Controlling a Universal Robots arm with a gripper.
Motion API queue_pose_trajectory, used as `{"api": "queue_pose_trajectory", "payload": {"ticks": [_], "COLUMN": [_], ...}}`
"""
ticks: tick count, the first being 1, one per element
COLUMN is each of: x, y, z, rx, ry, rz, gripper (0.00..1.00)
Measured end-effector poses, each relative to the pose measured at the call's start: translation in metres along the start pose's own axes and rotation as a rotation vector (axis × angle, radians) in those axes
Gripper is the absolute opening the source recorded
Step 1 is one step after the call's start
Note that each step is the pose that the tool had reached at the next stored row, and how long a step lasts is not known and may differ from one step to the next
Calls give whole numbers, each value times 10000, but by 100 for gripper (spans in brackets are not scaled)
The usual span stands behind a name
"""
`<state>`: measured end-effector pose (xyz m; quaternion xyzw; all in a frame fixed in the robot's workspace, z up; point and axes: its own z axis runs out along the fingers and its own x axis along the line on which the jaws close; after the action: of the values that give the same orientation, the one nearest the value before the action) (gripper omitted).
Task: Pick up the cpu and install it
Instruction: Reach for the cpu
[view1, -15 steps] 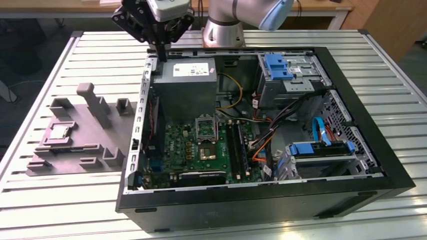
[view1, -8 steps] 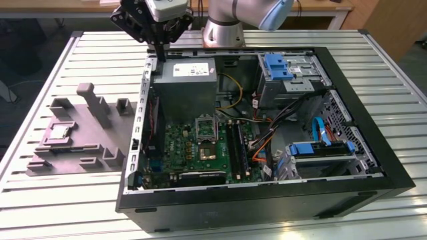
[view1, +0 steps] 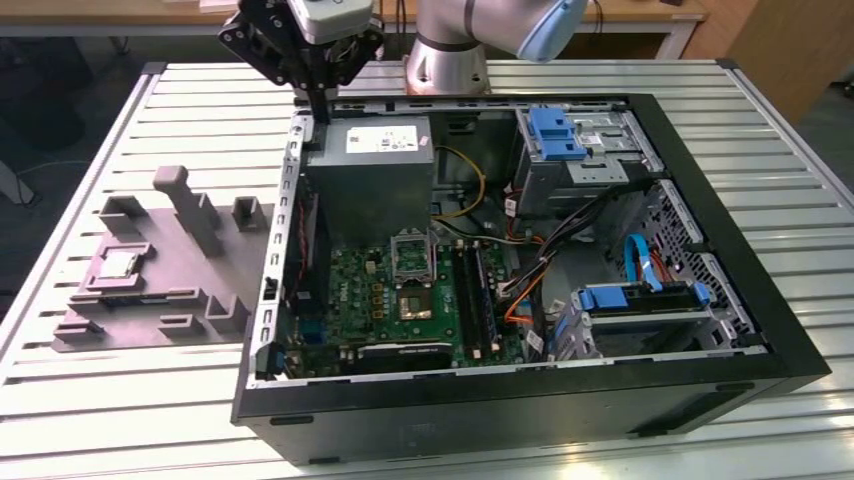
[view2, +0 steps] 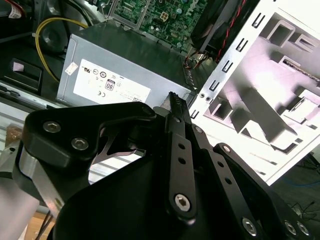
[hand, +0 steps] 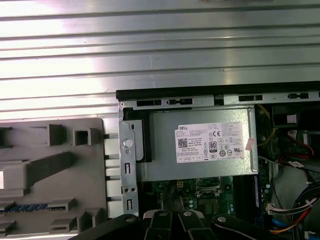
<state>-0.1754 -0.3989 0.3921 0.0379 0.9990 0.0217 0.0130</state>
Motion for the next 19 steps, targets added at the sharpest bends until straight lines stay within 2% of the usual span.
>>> {"api": "queue_pose_trajectory", "payload": {"ticks": [19], "x": [41], "y": [-3], "z": [3], "rx": [0], "ry": [1], "rz": [-1], "gripper": [11]}}
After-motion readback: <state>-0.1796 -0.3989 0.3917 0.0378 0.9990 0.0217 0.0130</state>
